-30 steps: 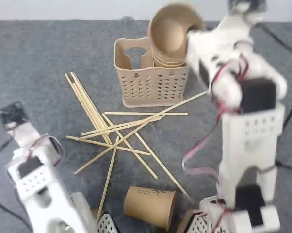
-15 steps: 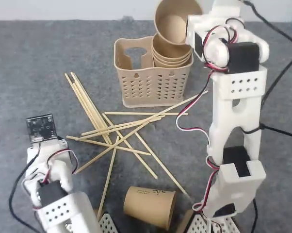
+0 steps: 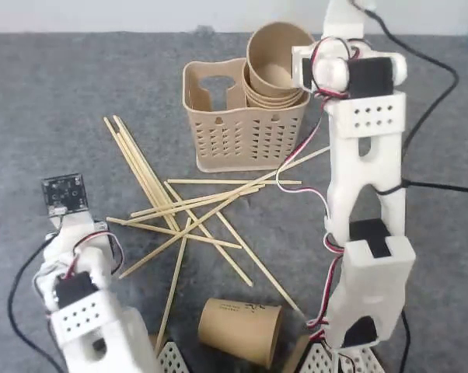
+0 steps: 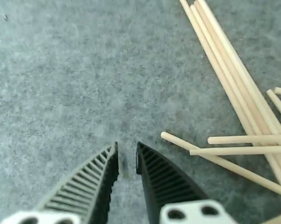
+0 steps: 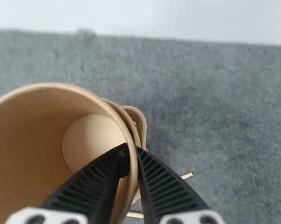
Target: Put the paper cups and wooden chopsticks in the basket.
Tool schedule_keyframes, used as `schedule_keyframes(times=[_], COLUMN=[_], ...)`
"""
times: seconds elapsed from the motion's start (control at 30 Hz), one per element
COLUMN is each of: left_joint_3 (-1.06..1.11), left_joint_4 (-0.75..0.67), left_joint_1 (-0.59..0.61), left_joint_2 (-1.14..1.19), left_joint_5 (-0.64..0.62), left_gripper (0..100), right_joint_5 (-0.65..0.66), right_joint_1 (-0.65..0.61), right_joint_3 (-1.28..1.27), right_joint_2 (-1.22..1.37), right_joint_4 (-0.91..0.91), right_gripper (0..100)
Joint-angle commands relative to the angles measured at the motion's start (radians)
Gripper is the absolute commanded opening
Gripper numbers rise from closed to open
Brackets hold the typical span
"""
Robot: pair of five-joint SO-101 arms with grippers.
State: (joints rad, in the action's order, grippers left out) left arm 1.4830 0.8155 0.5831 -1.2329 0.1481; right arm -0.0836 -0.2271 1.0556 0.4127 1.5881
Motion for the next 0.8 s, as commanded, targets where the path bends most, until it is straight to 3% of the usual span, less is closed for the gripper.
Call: schedule_keyframes(times=[0.0,0.1,0.17,0.47,0.63,0.77], left_joint_3=[-0.088,-0.107,-0.107,-0.107,-0.107,-0.107], left_joint_4=[-0.080,-0.091,-0.098,-0.098,-0.098,-0.098], left_joint_1=[-0.003,-0.003,-0.003,-0.003,-0.003,-0.003], left_joint_2=[0.161,0.207,0.212,0.218,0.219,0.219], left_joint_5=[0.008,0.008,0.009,0.012,0.012,0.011], left_gripper=[7,7,7,7,7,7], right_joint_5=[0.026,0.026,0.026,-0.049,-0.052,-0.048], right_joint_1=[0.013,0.001,-0.013,-0.002,0.030,0.021], right_joint_3=[0.031,0.040,0.094,0.514,0.391,0.014], right_joint_2=[-0.019,-0.021,-0.021,-0.036,-0.170,-0.363], right_joint_4=[0.005,0.045,0.088,0.214,0.214,0.214], right_gripper=[12.3,29.6,35.6,35.9,21.7,2.8])
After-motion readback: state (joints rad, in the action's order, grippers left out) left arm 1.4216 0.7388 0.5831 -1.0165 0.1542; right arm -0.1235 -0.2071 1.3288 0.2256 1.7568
